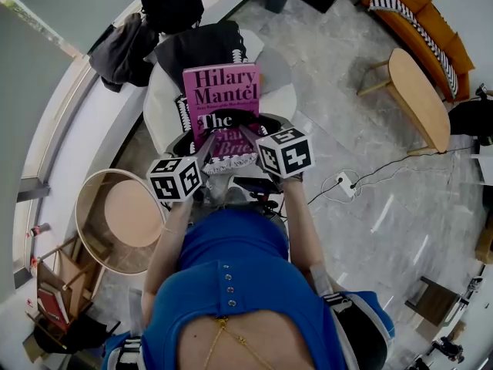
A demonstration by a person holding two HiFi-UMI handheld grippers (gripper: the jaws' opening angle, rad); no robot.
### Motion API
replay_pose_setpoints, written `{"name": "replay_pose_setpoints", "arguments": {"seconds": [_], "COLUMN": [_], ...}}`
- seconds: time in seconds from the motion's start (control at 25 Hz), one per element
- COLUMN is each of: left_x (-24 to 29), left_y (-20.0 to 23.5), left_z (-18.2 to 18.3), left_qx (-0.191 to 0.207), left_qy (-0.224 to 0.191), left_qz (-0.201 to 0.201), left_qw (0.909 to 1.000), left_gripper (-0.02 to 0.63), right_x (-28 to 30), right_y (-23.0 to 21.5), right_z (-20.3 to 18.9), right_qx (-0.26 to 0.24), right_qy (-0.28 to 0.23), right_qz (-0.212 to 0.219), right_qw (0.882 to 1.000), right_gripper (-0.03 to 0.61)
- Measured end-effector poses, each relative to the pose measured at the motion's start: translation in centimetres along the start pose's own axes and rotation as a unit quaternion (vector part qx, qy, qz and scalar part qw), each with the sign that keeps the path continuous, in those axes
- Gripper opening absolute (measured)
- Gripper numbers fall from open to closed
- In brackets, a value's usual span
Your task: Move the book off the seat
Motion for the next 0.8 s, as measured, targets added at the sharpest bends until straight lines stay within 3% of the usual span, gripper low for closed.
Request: {"name": "replay_pose_setpoints", "arguments": {"seconds": [0.4, 0.8], "left_x": [0.4, -3.2], "left_y": [-1.0, -0.1], "left_z": [-0.6, -2.2], "left_qx": [-0.011, -0.048], "left_qy": [-0.008, -0.060], "left_qz": [0.014, 0.083], "left_qw": [0.9998, 0.9936], "left_gripper": [0.230, 0.229], "right_x": [-0.2, 1.6], "right_y": [-0.9, 1.9], "right_z": [-0.2, 1.3], "right_qx": [-0.012, -0.086], "right_qy": [0.004, 0.007], "right_qz": [0.013, 0.078], "right_qw": [1.000, 0.993], "right_gripper": [0.178, 0.179]}}
Point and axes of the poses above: the fingertips, and each gripper's own axes: x forward along the fingers, y to its left, z out of its top, the point moved 9 cm from there along -x, backward along the fingers, and after that the axes turned 4 degrees about -z, right-handed, at the moved point
